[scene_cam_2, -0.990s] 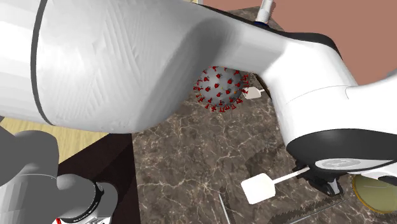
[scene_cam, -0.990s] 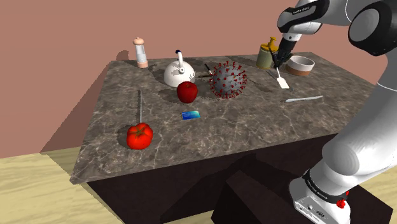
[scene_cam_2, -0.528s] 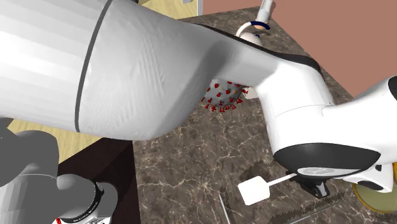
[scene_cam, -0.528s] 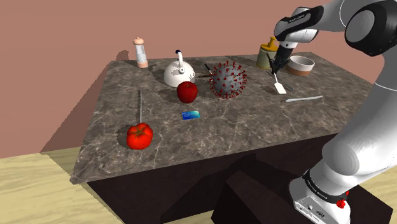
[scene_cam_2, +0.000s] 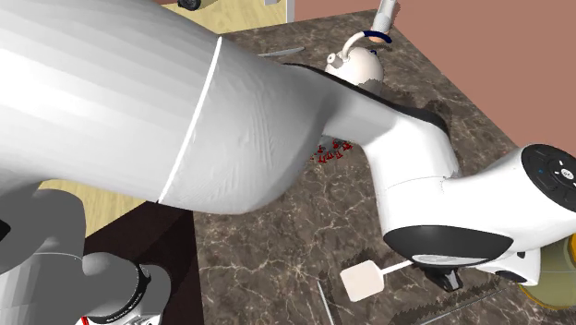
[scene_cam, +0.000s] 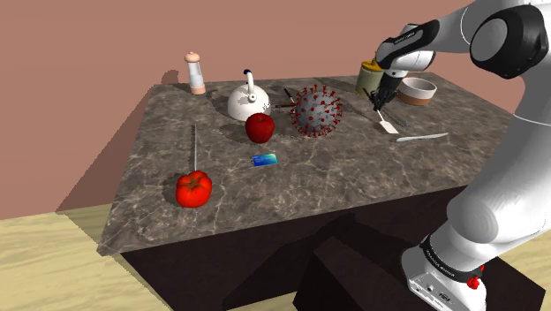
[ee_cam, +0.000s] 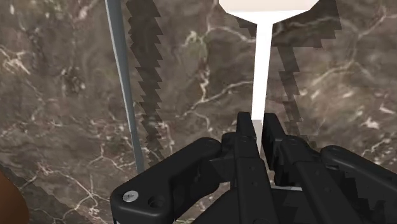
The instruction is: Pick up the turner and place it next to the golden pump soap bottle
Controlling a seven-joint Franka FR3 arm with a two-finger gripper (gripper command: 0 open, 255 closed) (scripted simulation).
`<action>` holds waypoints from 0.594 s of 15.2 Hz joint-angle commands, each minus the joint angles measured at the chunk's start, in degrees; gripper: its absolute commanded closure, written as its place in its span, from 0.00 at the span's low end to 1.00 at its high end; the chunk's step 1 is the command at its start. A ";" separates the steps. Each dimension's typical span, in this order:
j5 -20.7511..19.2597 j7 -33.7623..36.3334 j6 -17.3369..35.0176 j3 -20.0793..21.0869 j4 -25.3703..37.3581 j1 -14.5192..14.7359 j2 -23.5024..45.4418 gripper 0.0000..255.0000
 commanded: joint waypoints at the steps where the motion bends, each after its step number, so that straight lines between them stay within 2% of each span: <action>1: 0.34 -0.20 1.43 0.13 -0.69 -0.06 0.75 1.00; 9: 0.56 -0.36 2.27 0.22 -1.05 -0.12 1.25 1.00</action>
